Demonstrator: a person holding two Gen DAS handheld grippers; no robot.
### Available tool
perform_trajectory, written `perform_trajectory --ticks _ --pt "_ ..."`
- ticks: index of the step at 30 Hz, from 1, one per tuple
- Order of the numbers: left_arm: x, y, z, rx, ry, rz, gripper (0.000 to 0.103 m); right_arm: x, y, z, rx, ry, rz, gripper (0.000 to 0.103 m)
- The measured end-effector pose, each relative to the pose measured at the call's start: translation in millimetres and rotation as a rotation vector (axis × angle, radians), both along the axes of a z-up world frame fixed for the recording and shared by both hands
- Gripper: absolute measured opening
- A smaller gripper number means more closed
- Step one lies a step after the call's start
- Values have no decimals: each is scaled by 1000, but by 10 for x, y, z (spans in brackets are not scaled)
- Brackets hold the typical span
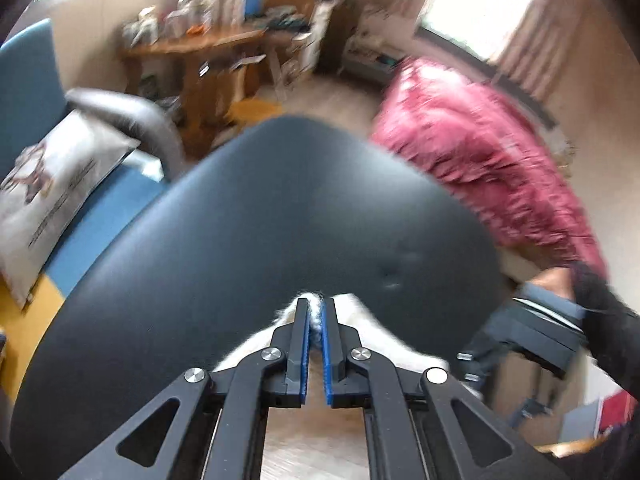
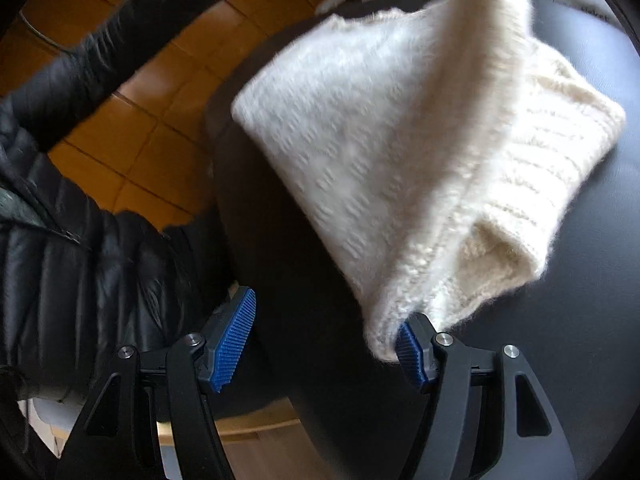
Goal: Fold clothes
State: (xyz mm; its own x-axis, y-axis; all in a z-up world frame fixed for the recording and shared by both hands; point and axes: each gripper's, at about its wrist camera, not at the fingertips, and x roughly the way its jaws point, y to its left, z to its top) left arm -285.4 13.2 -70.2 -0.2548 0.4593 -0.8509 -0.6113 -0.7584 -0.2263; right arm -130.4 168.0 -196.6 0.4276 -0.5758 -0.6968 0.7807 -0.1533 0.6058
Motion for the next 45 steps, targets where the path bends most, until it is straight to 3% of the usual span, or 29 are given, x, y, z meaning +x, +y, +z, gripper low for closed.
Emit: perform_trajectory --ticks 6,10,14,17,19,23,27,30,34,37,40,45 --pt "-210 208 -538 -100 -71 88 4 25 45 -52 -6 -8 -5 68" --pt "-224 348 -724 -148 -84 78 5 48 83 -61 -12 -14 -12 68" --pt "-295 380 -902 -134 -128 132 8 16 129 -129 -52 -71 -32 73" --pt "-332 284 -897 -75 -152 187 10 8 186 -134 -56 -79 -65 73" --pt "-343 152 -791 -44 -127 223 16 41 251 -87 -33 -48 -91 73" --pt "-312 -236 -472 21 -75 315 16 97 387 39 36 50 -161 75" --pt "-54 -449 -222 67 -40 265 16 160 350 284 18 147 -205 75" --pt "266 -468 -257 54 -53 170 16 185 75 458 -16 223 -189 75" --pt "689 -463 -495 -56 -47 64 17 161 -402 398 16 275 -177 75" --pt "719 -609 -792 -174 -25 134 17 61 -469 53 164 250 -181 75" --pt "699 -920 -760 -36 -29 184 17 68 -425 6 133 222 -217 79" --pt "638 -1197 -635 -17 15 118 28 102 -409 -24 120 194 -250 81"
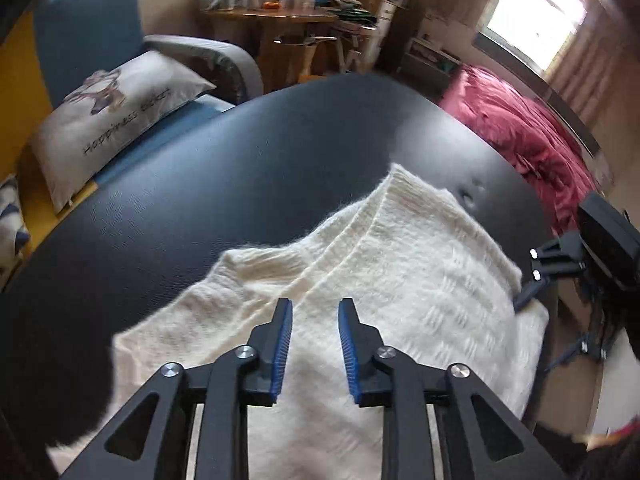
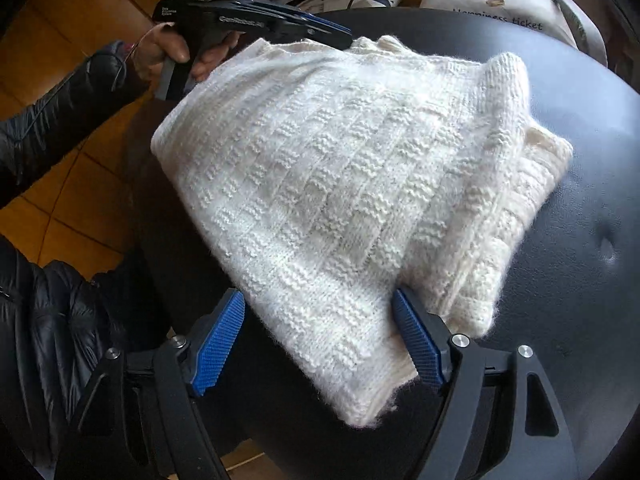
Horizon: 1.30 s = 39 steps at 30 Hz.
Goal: Fold clothes
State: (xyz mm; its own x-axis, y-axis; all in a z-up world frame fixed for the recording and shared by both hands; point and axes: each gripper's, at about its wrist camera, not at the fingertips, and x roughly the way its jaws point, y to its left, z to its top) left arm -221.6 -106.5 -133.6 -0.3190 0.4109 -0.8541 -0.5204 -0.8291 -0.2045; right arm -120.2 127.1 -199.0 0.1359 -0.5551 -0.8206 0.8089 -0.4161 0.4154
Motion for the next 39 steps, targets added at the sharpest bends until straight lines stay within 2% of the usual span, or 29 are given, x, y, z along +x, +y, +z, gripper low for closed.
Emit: perform_trajectory --ticks 5,10,14,16,19,23,26,28,30,33,36,39 --pt "-47 26 -177 -59 -56 -107 35 64 -124 -29 14 3 6 90" --pt "-217 46 -305 -37 -93 -132 36 9 -117 -38 10 0 -1 90" --pt "-160 79 -344 -56 -71 -154 34 -16 -91 -31 -5 -10 -12 90" --pt "-72 87 -308 -96 -22 -147 5 -4 -73 -18 -1 0 -11 90" --pt "144 116 -166 -122 75 -123 4 31 -92 -15 12 22 -9 90" --pt "372 130 85 -100 190 -78 3 80 -141 -17 39 57 -11 90" --pt "314 69 210 -83 250 6 3 116 -219 6 91 92 -20 90" --pt "172 61 144 -105 240 45 3 150 -290 19 134 119 -29 90" --pt "35 121 -70 -156 209 58 3 190 -352 0 169 155 -27 90" --pt "-58 169 -329 -180 169 66 4 219 -359 -21 156 177 -57 91" --pt "-94 118 -324 -138 151 101 4 182 -334 8 138 153 -80 91" --pt "-49 76 -236 -127 172 110 5 88 -356 163 98 128 -98 91"
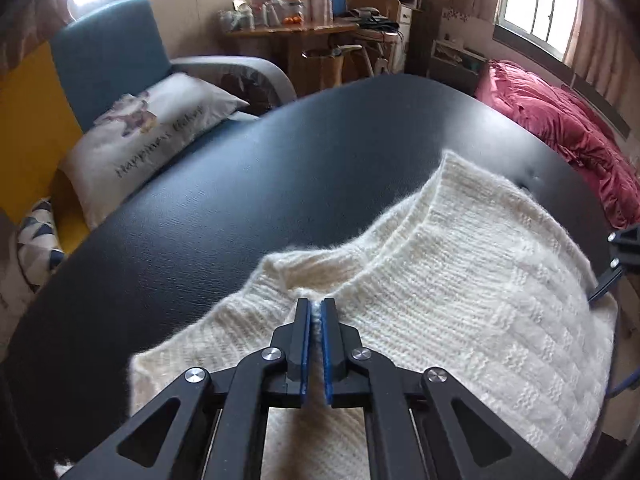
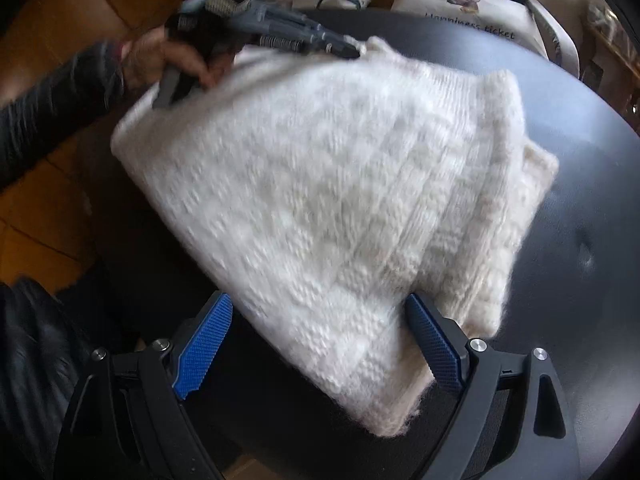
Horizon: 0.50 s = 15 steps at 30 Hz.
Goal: Fold clothes
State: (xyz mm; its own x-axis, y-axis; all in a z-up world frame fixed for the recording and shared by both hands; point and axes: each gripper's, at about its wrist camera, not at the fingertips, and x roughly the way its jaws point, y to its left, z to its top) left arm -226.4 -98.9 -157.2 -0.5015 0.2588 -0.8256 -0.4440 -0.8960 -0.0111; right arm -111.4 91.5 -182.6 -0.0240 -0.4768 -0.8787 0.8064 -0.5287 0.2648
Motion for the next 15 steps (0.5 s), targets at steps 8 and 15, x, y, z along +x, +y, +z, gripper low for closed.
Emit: perform_trajectory --ticks 8,15 --pt "83 10 331 53 74 -83 13 -418 -320 84 -110 18 14 91" --pt "-179 322 267 74 -29 -239 24 -463 -269 -186 -113 -23 -37 91"
